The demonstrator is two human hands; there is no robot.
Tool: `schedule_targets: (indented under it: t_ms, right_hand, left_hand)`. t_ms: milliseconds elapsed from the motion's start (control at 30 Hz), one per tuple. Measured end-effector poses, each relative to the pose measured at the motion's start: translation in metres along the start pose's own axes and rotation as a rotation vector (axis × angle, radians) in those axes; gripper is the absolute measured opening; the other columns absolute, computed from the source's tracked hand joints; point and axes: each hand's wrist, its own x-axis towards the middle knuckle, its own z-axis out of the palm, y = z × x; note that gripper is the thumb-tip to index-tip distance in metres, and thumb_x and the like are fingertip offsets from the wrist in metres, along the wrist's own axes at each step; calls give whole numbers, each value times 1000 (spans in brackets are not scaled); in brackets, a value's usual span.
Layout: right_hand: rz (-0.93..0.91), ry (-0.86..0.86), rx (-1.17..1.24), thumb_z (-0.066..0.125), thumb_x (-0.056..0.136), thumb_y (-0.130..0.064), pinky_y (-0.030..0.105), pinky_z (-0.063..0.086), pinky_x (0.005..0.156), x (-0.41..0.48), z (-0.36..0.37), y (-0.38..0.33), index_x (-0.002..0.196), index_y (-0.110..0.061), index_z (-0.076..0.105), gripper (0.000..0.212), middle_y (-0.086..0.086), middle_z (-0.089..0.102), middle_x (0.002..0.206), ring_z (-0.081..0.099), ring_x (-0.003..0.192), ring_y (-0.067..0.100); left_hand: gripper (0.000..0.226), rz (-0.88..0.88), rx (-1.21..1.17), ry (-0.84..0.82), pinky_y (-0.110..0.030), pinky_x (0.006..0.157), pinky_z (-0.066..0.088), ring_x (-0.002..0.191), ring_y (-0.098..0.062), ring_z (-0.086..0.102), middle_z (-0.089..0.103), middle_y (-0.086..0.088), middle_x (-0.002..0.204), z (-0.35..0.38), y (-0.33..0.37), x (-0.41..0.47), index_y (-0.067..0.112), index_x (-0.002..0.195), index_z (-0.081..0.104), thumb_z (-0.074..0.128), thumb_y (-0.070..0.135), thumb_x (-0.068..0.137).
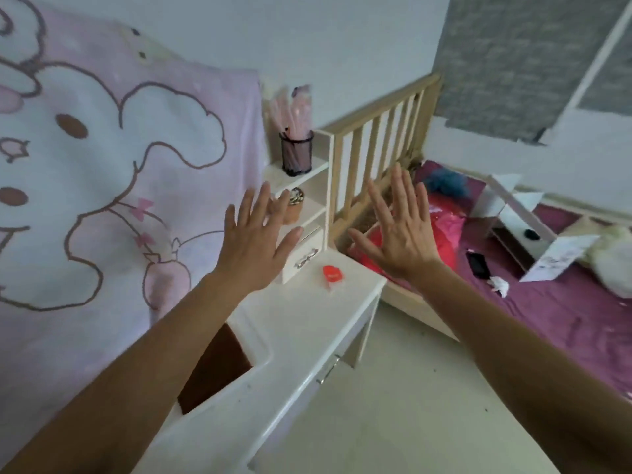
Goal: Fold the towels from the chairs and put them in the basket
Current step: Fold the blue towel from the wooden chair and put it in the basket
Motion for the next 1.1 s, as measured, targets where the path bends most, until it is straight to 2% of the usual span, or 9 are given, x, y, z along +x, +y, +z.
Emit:
schedule_targets:
  t_ms: [133, 267, 467, 567, 600, 700, 833, 1000, 1100]
  right_hand:
    - [136, 57, -80, 24, 94, -75, 52, -5, 124, -71, -73, 112, 160, -25, 1, 86, 18, -12, 166, -12, 153, 33]
    - [269, 90, -180, 22, 93, -75, 54, 1, 124, -167, -138, 228, 160, -25, 16, 83, 18, -2, 167, -4, 154, 35]
    - [578, 111, -369, 30, 95, -70, 56, 6, 123, -352, -228, 392, 159, -22, 21, 81, 19, 0, 167, 0, 154, 36]
    - [666, 121, -401, 38, 95, -68, 53, 3, 124, -405, -249, 428, 159, -24, 19, 80, 18, 0, 167, -1, 154, 35]
    - [742, 115, -432, 39, 95, -68, 53, 2, 124, -442, -264, 455, 159, -25, 17, 80, 17, -2, 167, -4, 154, 33]
    - [869, 118, -480, 37, 94, -70, 54, 1, 124, -507, -282, 494, 160, -26, 15, 82, 16, -7, 167, -9, 154, 31]
    - [1007, 67, -590, 36, 95, -68, 52, 2, 124, -600, -307, 550, 159, -24, 18, 80, 18, -2, 167, -5, 154, 33]
    - [1184, -51, -768, 36, 95, -67, 54, 5, 124, -693, -352, 626, 158, -22, 23, 79, 18, 1, 167, -2, 154, 35]
    - [1282, -99, -861, 35, 94, -67, 55, 7, 123, -743, -389, 663, 158, -21, 22, 80, 19, 0, 167, 0, 154, 36]
  left_hand:
    - [68, 112, -15, 136, -63, 115, 21, 148, -40, 16, 21, -17, 162, -22, 126, 19, 19, 155, 23, 19, 57, 98]
    - [70, 216, -96, 183, -59, 118, 11, 151, -36, 4, 4, -15, 165, -19, 277, 20, 23, 157, 15, 22, 60, 98]
    - [73, 528, -186, 111, -60, 119, 13, 152, -37, 0, -4, -15, 165, -7, 522, 2, 24, 158, 8, 19, 62, 97]
    - [73, 635, -233, 117, -64, 117, 16, 151, -38, 4, 0, -17, 165, 1, 592, -4, 22, 158, 14, 16, 63, 97]
    - [74, 712, -262, 99, -64, 116, 16, 151, -38, 4, 1, -17, 165, 6, 645, -11, 22, 157, 14, 16, 63, 96]
    - [74, 830, -335, 80, -62, 118, 12, 152, -33, -3, -3, -14, 165, 22, 737, -19, 24, 158, 13, 18, 63, 96]
    - [76, 1000, -424, 58, -63, 118, 5, 152, -31, -11, -10, -11, 165, 52, 881, -38, 29, 158, 5, 13, 68, 93]
    - [80, 1182, -546, 15, -64, 118, 3, 152, -33, -8, -5, -11, 166, 71, 1049, -64, 28, 158, 8, 18, 70, 91]
    - [80, 1288, -588, -24, -65, 117, 5, 151, -35, -10, -12, -10, 165, 69, 1143, -84, 29, 158, 3, 23, 70, 92]
